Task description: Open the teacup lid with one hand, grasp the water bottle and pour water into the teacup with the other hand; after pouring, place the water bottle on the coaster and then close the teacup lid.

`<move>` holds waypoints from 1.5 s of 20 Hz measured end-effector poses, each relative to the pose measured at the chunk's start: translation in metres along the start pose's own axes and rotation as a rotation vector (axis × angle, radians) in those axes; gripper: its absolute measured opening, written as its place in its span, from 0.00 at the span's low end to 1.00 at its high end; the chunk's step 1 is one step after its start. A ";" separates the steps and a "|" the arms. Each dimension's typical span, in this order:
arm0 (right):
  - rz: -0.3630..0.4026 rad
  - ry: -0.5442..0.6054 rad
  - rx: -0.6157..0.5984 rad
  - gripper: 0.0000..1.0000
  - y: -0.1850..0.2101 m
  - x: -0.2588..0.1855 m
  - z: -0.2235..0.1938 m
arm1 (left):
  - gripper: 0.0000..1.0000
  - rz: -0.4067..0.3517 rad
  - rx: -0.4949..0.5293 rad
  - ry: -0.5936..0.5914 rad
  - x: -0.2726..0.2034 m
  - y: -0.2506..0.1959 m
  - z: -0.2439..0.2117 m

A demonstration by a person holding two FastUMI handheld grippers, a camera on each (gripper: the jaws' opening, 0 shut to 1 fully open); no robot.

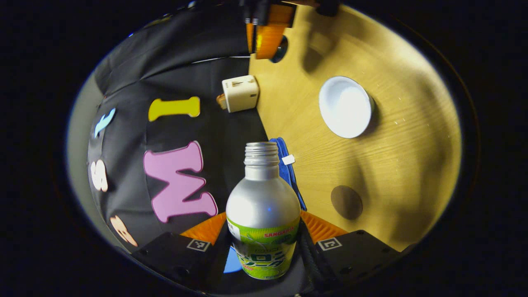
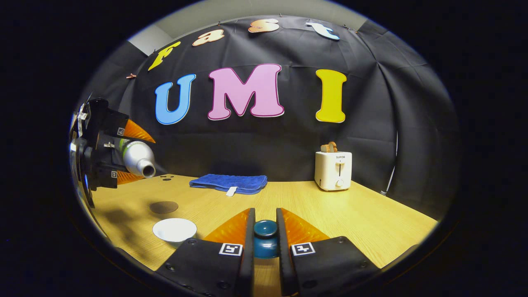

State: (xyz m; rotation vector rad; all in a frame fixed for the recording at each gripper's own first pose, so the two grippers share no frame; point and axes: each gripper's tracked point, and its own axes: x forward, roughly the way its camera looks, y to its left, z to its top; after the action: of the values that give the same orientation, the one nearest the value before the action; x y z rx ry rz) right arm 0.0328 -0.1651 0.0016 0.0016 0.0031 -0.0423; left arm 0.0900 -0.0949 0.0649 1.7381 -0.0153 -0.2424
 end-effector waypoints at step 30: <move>-0.070 -0.004 -0.003 0.28 -0.009 -0.002 -0.001 | 0.80 0.194 -1.747 -0.145 0.100 -0.041 -0.098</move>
State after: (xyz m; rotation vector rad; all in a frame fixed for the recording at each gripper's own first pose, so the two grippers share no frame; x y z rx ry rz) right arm 0.0307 -0.1739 0.0007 -0.0014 -0.0006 -0.1126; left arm 0.1991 -0.0064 0.0255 -0.0236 -0.0566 -0.1331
